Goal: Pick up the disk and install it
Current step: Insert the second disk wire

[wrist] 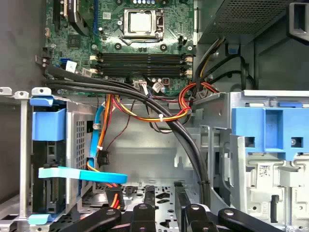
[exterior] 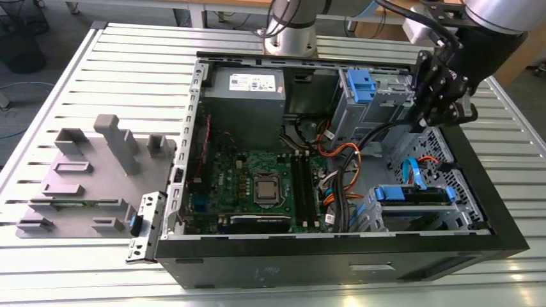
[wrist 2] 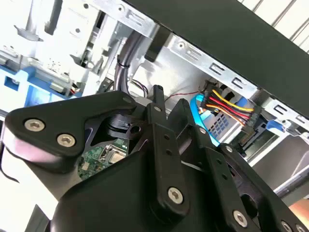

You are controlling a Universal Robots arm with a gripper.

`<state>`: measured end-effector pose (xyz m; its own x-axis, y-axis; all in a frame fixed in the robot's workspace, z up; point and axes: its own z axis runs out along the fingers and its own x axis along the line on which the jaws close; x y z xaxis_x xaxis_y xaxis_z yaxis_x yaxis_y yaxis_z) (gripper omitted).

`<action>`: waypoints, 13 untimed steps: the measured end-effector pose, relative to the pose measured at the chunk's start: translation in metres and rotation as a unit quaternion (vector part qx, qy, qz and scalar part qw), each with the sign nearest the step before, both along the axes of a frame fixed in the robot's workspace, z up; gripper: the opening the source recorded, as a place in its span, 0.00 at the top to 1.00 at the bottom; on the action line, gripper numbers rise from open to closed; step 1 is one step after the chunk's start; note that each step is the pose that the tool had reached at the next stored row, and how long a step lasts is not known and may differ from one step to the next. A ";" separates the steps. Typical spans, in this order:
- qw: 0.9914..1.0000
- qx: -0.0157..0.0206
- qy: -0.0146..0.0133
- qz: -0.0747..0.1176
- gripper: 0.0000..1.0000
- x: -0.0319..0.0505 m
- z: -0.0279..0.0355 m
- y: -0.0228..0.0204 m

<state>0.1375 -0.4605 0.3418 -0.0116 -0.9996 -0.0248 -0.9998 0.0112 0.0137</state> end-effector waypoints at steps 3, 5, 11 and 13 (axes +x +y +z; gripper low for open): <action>1.000 0.000 0.000 0.000 0.69 0.0004 -0.0007 0.0043; 1.000 0.000 0.000 0.000 0.69 0.0004 -0.0007 -0.0028; 1.000 0.000 0.000 0.000 0.69 0.0003 -0.0006 -0.0037; 1.000 0.000 0.000 0.000 0.69 0.0003 -0.0007 -0.0047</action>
